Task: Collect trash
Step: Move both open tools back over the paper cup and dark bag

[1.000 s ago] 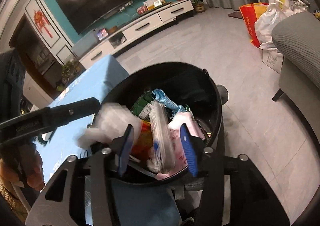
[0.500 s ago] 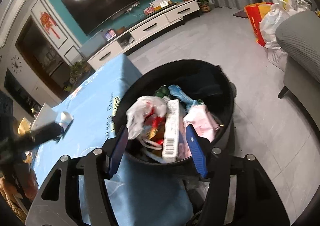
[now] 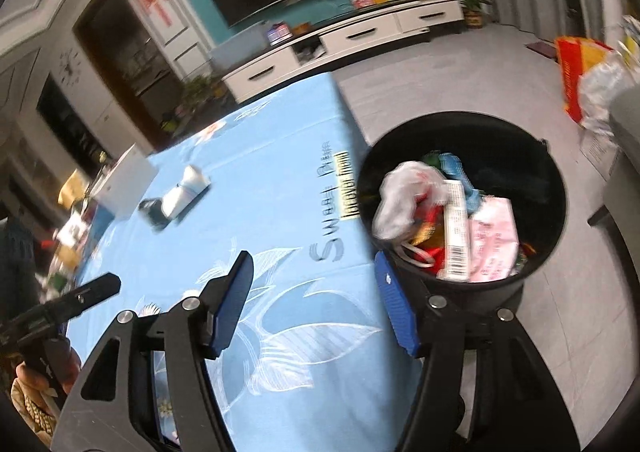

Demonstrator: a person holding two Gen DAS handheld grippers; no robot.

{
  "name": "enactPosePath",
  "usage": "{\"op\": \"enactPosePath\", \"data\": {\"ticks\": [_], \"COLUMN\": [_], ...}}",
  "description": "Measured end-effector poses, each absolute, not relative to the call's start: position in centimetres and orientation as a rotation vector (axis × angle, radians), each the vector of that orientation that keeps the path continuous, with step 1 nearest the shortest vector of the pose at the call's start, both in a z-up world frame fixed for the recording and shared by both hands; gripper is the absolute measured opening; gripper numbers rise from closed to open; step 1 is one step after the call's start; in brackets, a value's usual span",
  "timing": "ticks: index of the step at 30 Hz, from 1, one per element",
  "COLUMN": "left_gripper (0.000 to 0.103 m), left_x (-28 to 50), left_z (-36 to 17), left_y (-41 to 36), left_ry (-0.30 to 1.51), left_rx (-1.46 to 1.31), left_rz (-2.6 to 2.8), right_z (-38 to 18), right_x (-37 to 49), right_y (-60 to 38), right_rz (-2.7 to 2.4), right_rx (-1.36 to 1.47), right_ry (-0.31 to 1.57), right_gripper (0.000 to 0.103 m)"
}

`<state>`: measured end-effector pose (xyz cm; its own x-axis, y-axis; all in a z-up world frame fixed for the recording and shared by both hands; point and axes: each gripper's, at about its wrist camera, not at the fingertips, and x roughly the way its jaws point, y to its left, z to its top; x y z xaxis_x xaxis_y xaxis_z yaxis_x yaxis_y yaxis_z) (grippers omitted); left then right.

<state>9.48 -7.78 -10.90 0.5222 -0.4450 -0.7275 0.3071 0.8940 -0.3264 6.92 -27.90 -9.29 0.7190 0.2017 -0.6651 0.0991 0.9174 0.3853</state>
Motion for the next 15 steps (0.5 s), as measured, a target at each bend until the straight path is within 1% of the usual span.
{"op": "enactPosePath", "data": {"ticks": [4,6,7,11,15], "left_gripper": [0.093,0.093,0.093,0.093,0.093], "left_x": [8.7,8.4,8.3,8.1,8.1], "left_z": [-11.0,-11.4,-11.6,-12.5,-13.3], "left_y": [-3.1,-0.9,0.5,4.8,7.2], "left_ry": [0.891,0.885,0.886,0.886,0.883], "left_rx": [-0.222,-0.251,-0.275,-0.349,-0.391], "left_rz": [-0.370,-0.331,-0.306,-0.236,-0.207], "right_z": [-9.0,-9.0,-9.1,-9.3,-9.6], "right_x": [7.9,8.5,8.9,10.5,12.0], "right_y": [-24.7,-23.2,-22.5,-19.4,-17.0], "right_rz": [0.104,0.125,0.135,0.189,0.230], "right_rx": [0.368,0.344,0.335,0.304,0.288], "right_ry": [0.809,0.828,0.836,0.874,0.905], "right_gripper": [0.063,0.068,0.069,0.069,0.069]}}
